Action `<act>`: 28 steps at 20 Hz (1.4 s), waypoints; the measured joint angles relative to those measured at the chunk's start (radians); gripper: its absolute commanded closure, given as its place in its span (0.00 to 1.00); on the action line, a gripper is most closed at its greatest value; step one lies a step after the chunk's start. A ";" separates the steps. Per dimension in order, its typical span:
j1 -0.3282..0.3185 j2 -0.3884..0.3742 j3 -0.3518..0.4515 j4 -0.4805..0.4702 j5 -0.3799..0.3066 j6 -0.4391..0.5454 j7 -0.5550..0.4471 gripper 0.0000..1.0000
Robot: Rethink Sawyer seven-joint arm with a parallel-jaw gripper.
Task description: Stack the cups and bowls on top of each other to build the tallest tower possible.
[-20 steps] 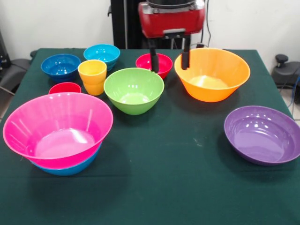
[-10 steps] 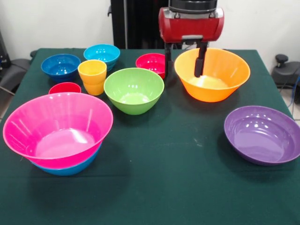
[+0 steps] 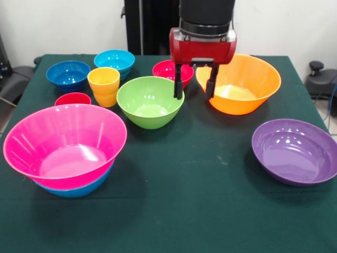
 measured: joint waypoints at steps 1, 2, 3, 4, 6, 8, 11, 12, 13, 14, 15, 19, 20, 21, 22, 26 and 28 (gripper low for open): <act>0.002 0.003 -0.004 0.000 0.000 -0.003 0.000 0.00; 0.005 0.009 -0.011 0.000 0.000 -0.007 0.000 0.00; 0.012 0.015 -0.024 0.002 0.000 -0.014 0.000 0.00; 0.016 0.016 -0.030 0.003 0.000 -0.016 0.000 0.00; 0.023 0.016 -0.041 0.004 0.000 -0.018 0.000 0.00; 0.039 0.016 -0.059 0.006 0.001 -0.018 0.000 0.00; 0.062 0.016 -0.078 0.006 0.006 -0.018 0.000 0.00; 0.067 0.016 -0.083 0.007 0.009 -0.018 0.000 0.00; 0.074 0.016 -0.089 0.007 0.013 -0.018 0.000 0.00; 0.077 0.016 -0.093 0.007 0.015 -0.018 0.000 0.00; 0.080 0.016 -0.096 0.007 0.017 -0.018 0.000 0.00; 0.089 0.017 -0.106 0.007 0.027 -0.018 0.000 0.00; 0.089 0.018 -0.106 0.007 0.029 -0.018 0.000 0.00; 0.089 0.018 -0.107 0.007 0.031 -0.018 0.000 0.00; 0.089 0.021 -0.108 0.007 0.035 -0.018 0.000 0.00; 0.104 0.048 -0.122 0.007 0.059 -0.025 0.007 0.00; 0.118 0.064 -0.131 0.007 0.068 -0.034 0.020 0.00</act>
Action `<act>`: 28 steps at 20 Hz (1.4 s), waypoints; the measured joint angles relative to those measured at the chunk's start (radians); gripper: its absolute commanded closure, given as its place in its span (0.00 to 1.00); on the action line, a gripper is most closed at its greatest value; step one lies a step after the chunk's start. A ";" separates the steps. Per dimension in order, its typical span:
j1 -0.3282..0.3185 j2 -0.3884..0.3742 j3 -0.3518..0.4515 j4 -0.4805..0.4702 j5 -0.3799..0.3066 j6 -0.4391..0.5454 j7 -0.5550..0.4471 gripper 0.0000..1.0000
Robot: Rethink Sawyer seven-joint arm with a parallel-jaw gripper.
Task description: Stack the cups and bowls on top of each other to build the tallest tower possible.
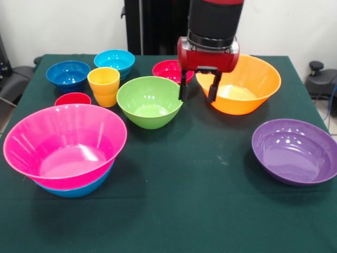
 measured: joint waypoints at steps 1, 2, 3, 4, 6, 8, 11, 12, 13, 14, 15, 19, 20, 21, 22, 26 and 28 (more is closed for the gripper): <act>0.007 0.007 -0.004 0.000 0.004 -0.004 0.007 0.00; 0.018 0.017 -0.012 0.000 0.008 -0.010 0.018 0.00; 0.027 0.024 -0.018 0.000 0.012 -0.015 0.030 0.00; 0.038 0.033 -0.025 0.000 0.017 -0.019 0.045 0.00; 0.053 0.044 -0.034 0.001 0.025 -0.024 0.069 0.00; 0.068 0.054 -0.040 0.001 0.034 -0.027 0.096 0.00; 0.087 0.063 -0.047 0.001 0.041 -0.028 0.133 0.00; 0.092 0.066 -0.049 0.001 0.043 -0.028 0.143 0.00; 0.096 0.067 -0.051 0.001 0.044 -0.028 0.150 0.00; 0.102 0.069 -0.054 0.001 0.045 -0.028 0.161 0.00; 0.106 0.071 -0.056 0.001 0.045 -0.028 0.168 0.00; 0.125 0.072 -0.066 0.002 0.045 -0.028 0.193 0.00; 0.126 0.072 -0.067 0.002 0.045 -0.028 0.195 0.00; 0.128 0.072 -0.069 0.002 0.046 -0.028 0.195 0.00; 0.128 0.072 -0.070 0.002 0.048 -0.028 0.195 0.00; 0.131 0.072 -0.077 0.002 0.061 -0.028 0.195 0.00; 0.135 0.072 -0.082 0.002 0.075 -0.028 0.195 0.00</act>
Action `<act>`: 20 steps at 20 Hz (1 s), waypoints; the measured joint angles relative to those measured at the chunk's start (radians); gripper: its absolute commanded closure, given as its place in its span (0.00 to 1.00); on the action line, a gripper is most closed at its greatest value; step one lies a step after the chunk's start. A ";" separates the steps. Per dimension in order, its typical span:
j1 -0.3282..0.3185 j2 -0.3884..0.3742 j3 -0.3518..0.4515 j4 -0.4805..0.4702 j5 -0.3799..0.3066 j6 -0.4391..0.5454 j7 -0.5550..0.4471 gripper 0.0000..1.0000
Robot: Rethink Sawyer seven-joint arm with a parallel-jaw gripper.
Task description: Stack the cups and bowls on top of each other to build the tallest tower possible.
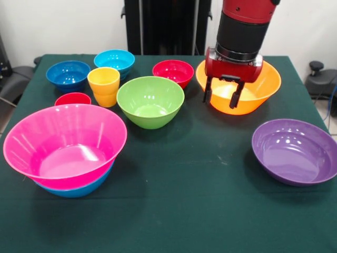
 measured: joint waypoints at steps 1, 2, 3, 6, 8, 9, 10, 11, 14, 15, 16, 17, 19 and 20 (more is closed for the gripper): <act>0.005 0.000 -0.004 0.000 0.011 0.000 0.001 0.00; 0.008 0.000 -0.006 0.000 0.017 0.000 0.001 0.00; 0.012 0.000 -0.008 0.000 0.021 0.000 0.001 0.00; 0.021 0.000 -0.013 0.000 0.031 0.000 0.001 0.00; 0.033 0.000 -0.018 0.000 0.044 0.000 0.001 0.00; 0.038 0.000 -0.019 0.000 0.048 0.000 0.001 0.00; 0.043 0.000 -0.020 0.000 0.051 0.000 0.001 0.00; 0.047 0.000 -0.021 0.000 0.055 0.000 0.001 0.00; 0.056 0.001 -0.021 0.000 0.064 0.000 0.001 0.00; 0.059 0.002 -0.022 0.000 0.066 0.000 0.001 0.00; 0.061 0.005 -0.022 0.000 0.069 0.000 0.001 0.00; 0.063 0.008 -0.022 0.000 0.072 0.000 0.001 0.00; 0.068 0.024 -0.022 0.000 0.086 -0.007 0.001 0.00; 0.070 0.032 -0.022 0.000 0.090 -0.013 0.001 0.00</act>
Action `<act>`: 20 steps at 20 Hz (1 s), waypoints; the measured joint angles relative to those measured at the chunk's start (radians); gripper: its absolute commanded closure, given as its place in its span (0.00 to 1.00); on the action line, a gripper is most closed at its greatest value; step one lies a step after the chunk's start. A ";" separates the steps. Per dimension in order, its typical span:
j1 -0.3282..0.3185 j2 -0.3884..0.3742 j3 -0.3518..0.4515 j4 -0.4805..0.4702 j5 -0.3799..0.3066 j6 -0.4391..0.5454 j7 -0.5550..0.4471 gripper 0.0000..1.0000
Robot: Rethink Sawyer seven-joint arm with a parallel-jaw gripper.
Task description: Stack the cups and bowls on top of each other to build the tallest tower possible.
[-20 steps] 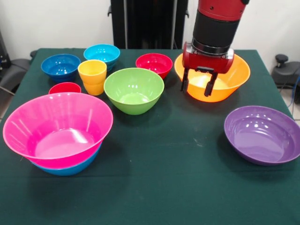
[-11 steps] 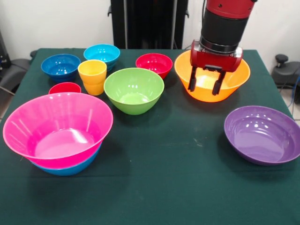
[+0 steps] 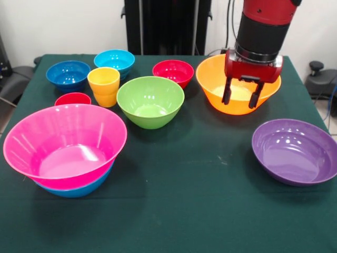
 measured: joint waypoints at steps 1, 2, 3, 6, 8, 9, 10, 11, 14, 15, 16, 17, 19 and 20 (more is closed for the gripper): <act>0.001 0.007 0.000 0.000 0.003 -0.006 0.000 0.00; 0.002 0.013 0.000 0.000 0.006 -0.012 0.000 0.00; 0.004 0.020 0.000 0.000 0.008 -0.018 0.000 0.00; 0.008 0.041 0.000 0.000 0.012 -0.032 0.000 0.00; 0.009 0.053 0.000 0.000 0.012 -0.034 0.000 0.00; 0.010 0.063 0.000 0.000 0.012 -0.034 0.000 0.00; 0.010 0.068 -0.001 0.000 0.012 -0.034 0.000 0.00; 0.010 0.069 -0.001 0.000 0.012 -0.035 0.000 0.00; 0.010 0.076 -0.001 0.000 0.012 -0.034 0.000 0.00; 0.010 0.076 -0.001 0.000 0.012 -0.035 0.000 0.00; 0.010 0.076 -0.001 0.000 0.012 -0.035 0.000 0.00; 0.010 0.075 -0.001 0.000 0.012 -0.035 0.000 0.00; 0.010 0.070 -0.001 0.000 0.012 -0.035 0.000 0.00; 0.010 0.067 -0.001 0.000 0.012 -0.035 0.000 0.00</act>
